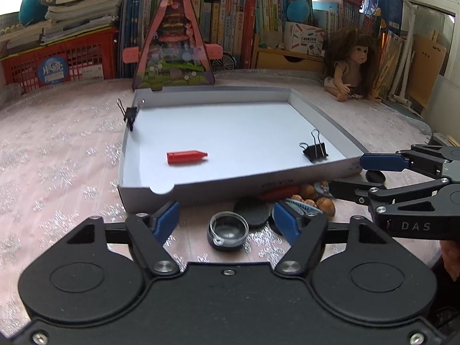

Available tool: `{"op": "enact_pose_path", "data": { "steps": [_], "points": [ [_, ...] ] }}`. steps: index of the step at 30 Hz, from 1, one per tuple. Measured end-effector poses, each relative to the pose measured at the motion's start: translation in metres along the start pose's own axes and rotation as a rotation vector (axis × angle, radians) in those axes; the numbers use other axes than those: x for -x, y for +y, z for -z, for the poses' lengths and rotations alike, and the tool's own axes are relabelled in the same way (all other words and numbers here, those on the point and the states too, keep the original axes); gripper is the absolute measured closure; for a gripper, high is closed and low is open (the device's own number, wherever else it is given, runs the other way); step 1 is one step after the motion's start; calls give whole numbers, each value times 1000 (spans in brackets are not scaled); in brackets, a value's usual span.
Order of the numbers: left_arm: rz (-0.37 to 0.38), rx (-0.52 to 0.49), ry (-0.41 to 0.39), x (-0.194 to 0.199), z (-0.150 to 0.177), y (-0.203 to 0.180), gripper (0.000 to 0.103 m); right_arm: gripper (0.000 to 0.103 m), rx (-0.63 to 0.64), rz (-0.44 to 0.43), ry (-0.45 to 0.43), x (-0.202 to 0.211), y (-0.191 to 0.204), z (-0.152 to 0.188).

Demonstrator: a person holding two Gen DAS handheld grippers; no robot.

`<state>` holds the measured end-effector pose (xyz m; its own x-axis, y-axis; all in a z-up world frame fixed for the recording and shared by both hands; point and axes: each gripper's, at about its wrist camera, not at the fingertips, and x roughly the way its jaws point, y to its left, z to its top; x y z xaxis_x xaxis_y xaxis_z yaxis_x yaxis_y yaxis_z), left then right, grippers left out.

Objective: Organize rigid objects
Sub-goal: 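Grasp the clear plastic lid with the left tool while the right tool grasps the brown nut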

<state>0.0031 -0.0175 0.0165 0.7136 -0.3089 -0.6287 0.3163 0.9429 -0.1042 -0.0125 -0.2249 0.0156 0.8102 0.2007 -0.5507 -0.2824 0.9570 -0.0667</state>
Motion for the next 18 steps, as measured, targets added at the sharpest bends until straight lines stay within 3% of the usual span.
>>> {"op": "enact_pose_path", "data": {
  "steps": [4,8,12,14,18],
  "points": [
    [23,-8,25,-1,4,0,54,40,1,-35,13,1,1,8],
    [16,-1,30,-2,5,0,58,58,22,-70,17,3,5,10],
    [14,0,33,-3,5,0,61,67,40,-102,17,4,10,11],
    [11,-2,46,-5,6,-1,73,73,42,-99,33,1,12,12],
    [8,-3,50,-7,6,-1,72,74,45,-111,48,-2,15,14]
  ]
}}
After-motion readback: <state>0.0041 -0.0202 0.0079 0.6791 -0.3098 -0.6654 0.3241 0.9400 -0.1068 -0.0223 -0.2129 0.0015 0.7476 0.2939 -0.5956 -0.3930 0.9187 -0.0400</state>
